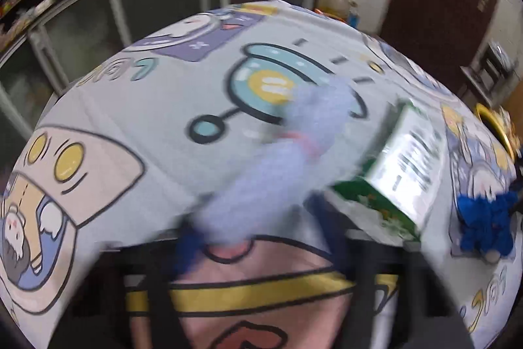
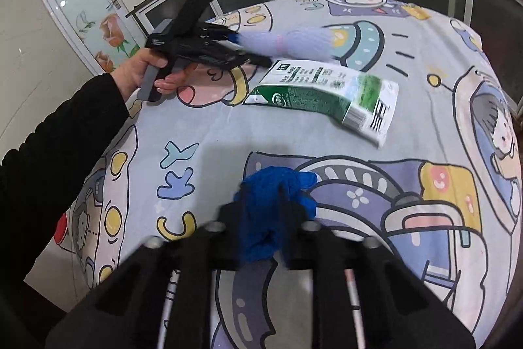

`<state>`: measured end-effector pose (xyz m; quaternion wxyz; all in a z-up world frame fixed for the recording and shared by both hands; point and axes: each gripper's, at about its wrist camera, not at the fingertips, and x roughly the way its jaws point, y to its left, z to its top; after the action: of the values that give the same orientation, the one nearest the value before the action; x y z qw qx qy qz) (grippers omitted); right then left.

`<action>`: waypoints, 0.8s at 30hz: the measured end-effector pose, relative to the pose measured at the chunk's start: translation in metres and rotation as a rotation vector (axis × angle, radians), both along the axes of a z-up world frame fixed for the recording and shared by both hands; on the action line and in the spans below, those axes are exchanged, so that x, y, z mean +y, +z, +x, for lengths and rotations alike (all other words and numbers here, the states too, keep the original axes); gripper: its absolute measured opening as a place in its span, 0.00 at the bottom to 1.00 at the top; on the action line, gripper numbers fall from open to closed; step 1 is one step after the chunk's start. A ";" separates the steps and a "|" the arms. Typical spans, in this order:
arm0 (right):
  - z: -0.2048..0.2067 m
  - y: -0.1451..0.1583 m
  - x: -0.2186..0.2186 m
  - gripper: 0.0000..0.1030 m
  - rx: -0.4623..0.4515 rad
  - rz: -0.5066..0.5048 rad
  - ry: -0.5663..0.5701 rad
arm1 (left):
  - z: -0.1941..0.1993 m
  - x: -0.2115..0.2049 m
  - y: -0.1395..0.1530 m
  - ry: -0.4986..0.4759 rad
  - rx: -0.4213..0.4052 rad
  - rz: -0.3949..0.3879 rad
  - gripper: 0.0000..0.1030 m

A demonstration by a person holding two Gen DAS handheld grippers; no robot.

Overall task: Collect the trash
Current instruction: 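Grasp the white mesh net with left tool while right tool grasps the blue gloves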

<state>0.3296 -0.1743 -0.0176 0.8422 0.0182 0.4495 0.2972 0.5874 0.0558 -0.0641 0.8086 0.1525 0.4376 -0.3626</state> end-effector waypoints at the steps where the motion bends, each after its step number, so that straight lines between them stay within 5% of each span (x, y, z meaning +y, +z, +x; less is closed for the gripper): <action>1: -0.002 0.003 -0.002 0.06 -0.011 0.010 -0.011 | 0.004 0.008 0.003 0.020 0.027 -0.041 0.20; 13: -0.027 0.043 -0.037 0.05 -0.021 0.185 -0.068 | -0.027 0.056 0.049 0.130 -0.060 -0.132 0.13; 24: -0.081 0.081 -0.074 0.05 -0.105 0.231 -0.140 | -0.114 0.065 0.092 0.112 -0.118 -0.168 0.13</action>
<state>0.2489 -0.2481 0.0634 0.8756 0.1310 0.3651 0.2880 0.4731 0.1208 0.0276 0.8619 0.0806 0.3652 -0.3426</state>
